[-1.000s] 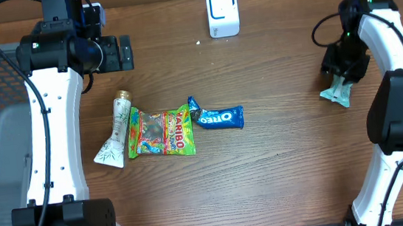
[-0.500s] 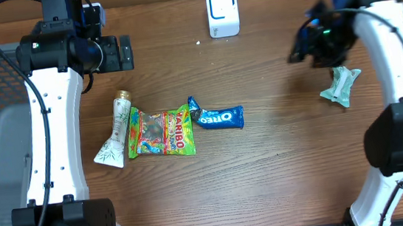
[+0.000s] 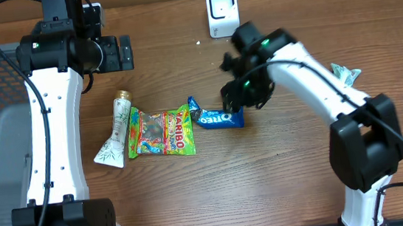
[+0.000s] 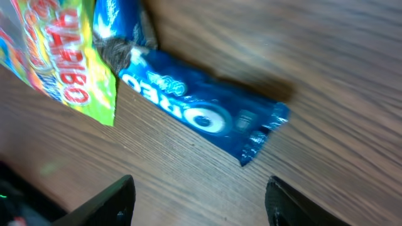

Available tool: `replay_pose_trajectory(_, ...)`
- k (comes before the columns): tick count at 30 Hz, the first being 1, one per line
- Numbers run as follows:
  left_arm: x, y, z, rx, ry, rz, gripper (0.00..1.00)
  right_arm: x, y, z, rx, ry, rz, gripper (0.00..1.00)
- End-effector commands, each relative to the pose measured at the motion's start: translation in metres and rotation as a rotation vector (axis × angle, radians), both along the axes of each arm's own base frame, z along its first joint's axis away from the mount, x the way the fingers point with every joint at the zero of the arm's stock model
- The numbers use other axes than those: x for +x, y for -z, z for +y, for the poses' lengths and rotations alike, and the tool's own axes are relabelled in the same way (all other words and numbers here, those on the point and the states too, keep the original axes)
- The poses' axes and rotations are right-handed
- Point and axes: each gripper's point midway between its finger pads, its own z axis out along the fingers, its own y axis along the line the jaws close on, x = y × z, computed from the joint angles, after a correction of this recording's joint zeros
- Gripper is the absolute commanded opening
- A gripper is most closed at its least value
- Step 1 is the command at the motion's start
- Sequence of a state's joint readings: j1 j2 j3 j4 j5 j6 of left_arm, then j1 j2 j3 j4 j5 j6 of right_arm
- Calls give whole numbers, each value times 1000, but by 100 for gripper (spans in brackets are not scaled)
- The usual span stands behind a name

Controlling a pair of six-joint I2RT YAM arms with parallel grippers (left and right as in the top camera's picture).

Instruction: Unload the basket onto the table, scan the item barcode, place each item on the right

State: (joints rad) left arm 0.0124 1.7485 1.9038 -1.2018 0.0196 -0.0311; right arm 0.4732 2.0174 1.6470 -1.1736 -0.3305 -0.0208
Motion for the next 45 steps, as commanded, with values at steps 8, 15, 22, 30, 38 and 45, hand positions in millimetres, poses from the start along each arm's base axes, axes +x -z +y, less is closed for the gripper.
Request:
replay_pose_trajectory(8, 0, 0, -4, -14, -5, 0, 100, -19, 27, 13, -128, -167, -97, 67)
replay_pose_trajectory(15, 0, 0, -4, -15, -6, 0, 100, -21, 41, 12, -122, -210, -115, 67)
replay_pose_trajectory(22, 0, 0, -4, -14, -5, 0, 100, -30, 59, 6, -130, -215, -98, 67)
replay_pose_trajectory(30, 0, 0, -4, -14, -5, 0, 100, -24, 67, 9, -110, -266, -150, 66)
replay_pose_trajectory(38, 0, 0, -4, -14, -6, 0, 100, -1, 67, 6, -156, -312, -267, 52)
replay_pose_trajectory(45, 0, 0, -4, -14, -5, 0, 100, 17, 41, 16, -147, -288, -322, 59)
